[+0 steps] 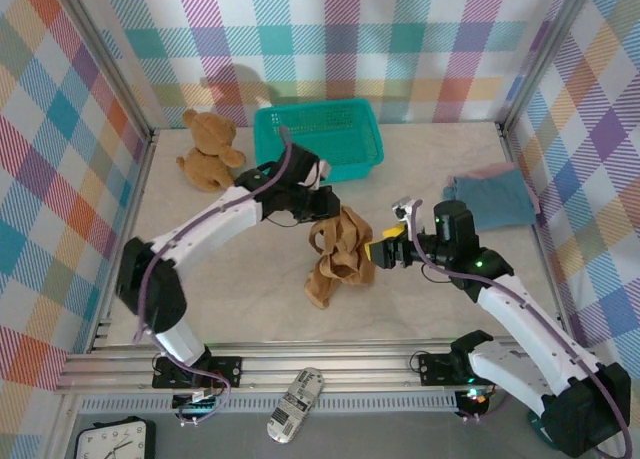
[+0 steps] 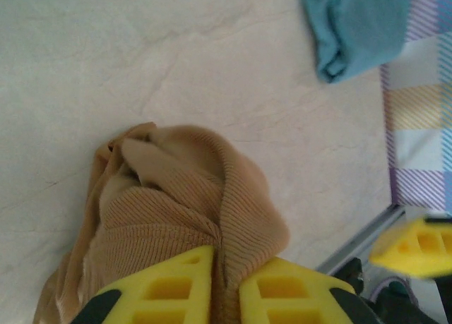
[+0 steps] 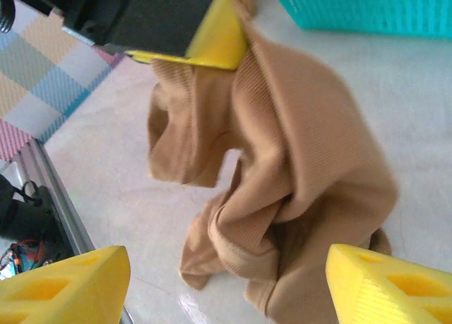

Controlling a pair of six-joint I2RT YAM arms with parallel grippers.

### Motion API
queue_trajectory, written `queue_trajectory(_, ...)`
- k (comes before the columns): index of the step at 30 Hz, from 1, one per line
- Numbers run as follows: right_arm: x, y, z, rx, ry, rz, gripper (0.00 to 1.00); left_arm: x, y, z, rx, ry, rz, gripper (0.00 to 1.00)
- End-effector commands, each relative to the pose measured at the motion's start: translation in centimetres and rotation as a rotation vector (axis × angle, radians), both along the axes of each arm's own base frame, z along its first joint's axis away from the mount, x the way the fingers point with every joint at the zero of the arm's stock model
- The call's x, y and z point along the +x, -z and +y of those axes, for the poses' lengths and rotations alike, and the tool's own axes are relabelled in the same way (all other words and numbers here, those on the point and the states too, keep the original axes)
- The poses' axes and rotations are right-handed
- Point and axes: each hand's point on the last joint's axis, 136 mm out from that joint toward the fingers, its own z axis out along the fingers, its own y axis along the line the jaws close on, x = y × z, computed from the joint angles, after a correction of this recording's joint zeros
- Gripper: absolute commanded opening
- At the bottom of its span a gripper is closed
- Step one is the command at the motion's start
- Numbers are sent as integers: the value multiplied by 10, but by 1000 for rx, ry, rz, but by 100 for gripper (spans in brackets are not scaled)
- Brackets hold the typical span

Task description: Fold and stack the tank tops

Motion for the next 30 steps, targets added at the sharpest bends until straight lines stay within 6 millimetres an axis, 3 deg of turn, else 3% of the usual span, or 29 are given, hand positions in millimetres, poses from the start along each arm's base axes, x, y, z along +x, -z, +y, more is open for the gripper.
queue_trajectory(1, 7, 17, 3, 24, 64, 72, 72, 24, 19, -10, -27, -34, 37, 19)
queue_trajectory(5, 11, 44, 6, -13, 102, 165, 68, 53, 44, -13, 41, -26, 54, 30)
queue_trajectory(7, 17, 55, -3, -72, 157, 191, 65, 63, 40, -17, 77, 3, 33, 41)
queue_trajectory(10, 28, 55, -6, -125, 181, 170, 60, 74, 21, -13, 125, 16, -30, 53)
queue_trajectory(13, 34, 61, -4, -182, 148, 178, 58, 67, 8, 8, 211, 15, -64, 59)
queue_trajectory(17, 36, 67, 5, -160, 120, 221, 57, 34, 7, 40, 282, -4, -24, 62)
queue_trajectory(21, 32, 72, 22, -112, 92, 262, 58, -5, 25, 43, 210, 3, 64, 62)
queue_trajectory(23, 30, 76, 29, -119, 80, 276, 59, -13, 42, 46, 215, 3, 88, 62)
queue_trajectory(27, 40, 77, 43, -102, 75, 245, 58, 5, 65, 55, 265, -12, 57, 62)
queue_trajectory(30, 46, 85, 51, -114, 80, 281, 55, 26, 78, 49, 225, -25, 48, 61)
